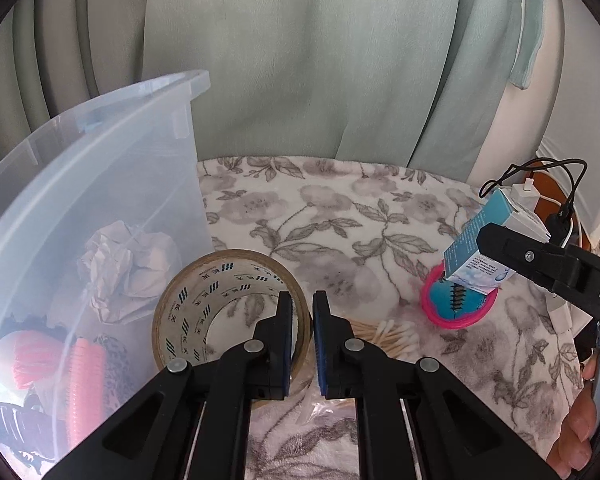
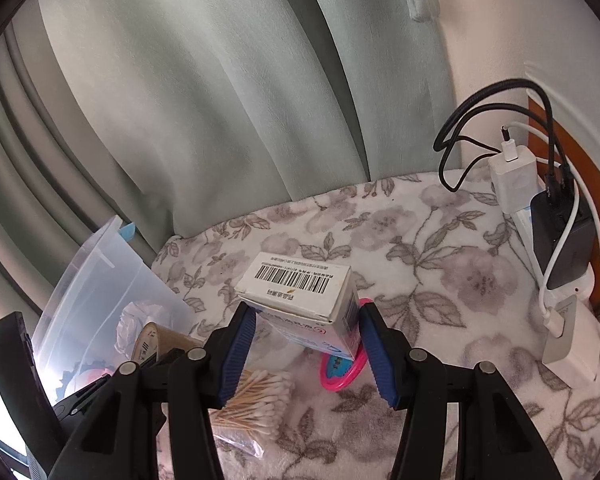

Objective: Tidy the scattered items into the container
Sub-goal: 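Grasp the brown tape roll with the left tool while the right tool grasps the white medicine box, then carry the tape roll and medicine box toward the clear box with both tools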

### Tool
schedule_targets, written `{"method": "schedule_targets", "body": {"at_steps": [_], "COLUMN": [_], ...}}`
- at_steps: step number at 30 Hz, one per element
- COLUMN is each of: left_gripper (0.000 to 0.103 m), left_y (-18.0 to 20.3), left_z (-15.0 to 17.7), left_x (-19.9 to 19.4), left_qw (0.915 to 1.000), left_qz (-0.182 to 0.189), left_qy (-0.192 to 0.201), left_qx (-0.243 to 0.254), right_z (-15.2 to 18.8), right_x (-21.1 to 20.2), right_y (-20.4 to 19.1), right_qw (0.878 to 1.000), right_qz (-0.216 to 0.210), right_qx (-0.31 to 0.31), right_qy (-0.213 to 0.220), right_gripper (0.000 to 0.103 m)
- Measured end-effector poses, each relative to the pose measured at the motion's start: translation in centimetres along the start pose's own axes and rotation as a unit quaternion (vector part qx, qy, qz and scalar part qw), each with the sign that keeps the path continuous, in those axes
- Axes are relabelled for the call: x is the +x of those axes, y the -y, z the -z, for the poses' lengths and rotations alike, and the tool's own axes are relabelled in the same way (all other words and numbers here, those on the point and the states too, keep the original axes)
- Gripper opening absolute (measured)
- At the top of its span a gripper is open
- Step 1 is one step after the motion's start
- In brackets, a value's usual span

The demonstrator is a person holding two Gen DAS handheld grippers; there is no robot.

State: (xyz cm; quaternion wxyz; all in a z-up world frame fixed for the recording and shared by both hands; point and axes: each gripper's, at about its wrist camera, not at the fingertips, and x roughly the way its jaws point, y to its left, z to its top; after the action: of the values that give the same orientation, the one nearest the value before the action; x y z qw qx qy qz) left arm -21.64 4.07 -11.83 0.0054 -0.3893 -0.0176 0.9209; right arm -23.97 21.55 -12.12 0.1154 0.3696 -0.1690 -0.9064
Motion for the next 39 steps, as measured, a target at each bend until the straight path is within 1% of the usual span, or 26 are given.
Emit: {"method": "schedule_targets", "body": {"at_steps": [8, 13, 16, 20, 22, 26, 33, 39], "left_gripper": [0.01, 0.01, 0.011, 0.011, 0.011, 0.011, 0.011, 0.011], "left_y": [0.0, 0.1, 0.0, 0.0, 0.2, 0.3, 0.1, -1.2], "left_z": [-1.2, -1.4, -1.6, -1.4, -1.1, -0.7, -0.2, 0.1], "left_x": [-4.0, -7.4, -9.2, -11.5, -12.9, -15.4, -19.9, -22.9], "left_qw": [0.9993, 0.9981, 0.9972, 0.9958, 0.995, 0.9927, 0.988, 0.9839], "left_qz": [0.01, 0.02, 0.033, 0.051, 0.054, 0.076, 0.09, 0.097], "left_qy": [0.035, 0.058, 0.067, 0.074, 0.083, 0.092, 0.124, 0.147], "left_qx": [-0.002, -0.004, -0.01, -0.016, -0.013, -0.018, -0.021, -0.032], "right_z": [0.2, 0.4, 0.6, 1.0, 1.3, 1.8, 2.6, 3.1], "right_x": [-3.8, -6.6, -8.5, -11.0, -12.1, -14.4, -18.4, -20.5], "right_y": [-1.7, -2.6, -3.3, -4.2, -4.6, -5.1, -6.9, -9.2], "right_qw": [1.0, 0.999, 0.999, 0.998, 0.998, 0.997, 0.994, 0.992], "right_qz": [-0.002, -0.004, -0.006, -0.008, -0.008, -0.006, -0.003, -0.006], "right_qx": [-0.007, -0.009, -0.01, -0.012, -0.012, -0.009, -0.016, -0.032], "right_qy": [0.017, 0.032, 0.043, 0.059, 0.066, 0.081, 0.107, 0.119], "right_gripper": [0.057, 0.057, 0.057, 0.057, 0.057, 0.057, 0.057, 0.057]}}
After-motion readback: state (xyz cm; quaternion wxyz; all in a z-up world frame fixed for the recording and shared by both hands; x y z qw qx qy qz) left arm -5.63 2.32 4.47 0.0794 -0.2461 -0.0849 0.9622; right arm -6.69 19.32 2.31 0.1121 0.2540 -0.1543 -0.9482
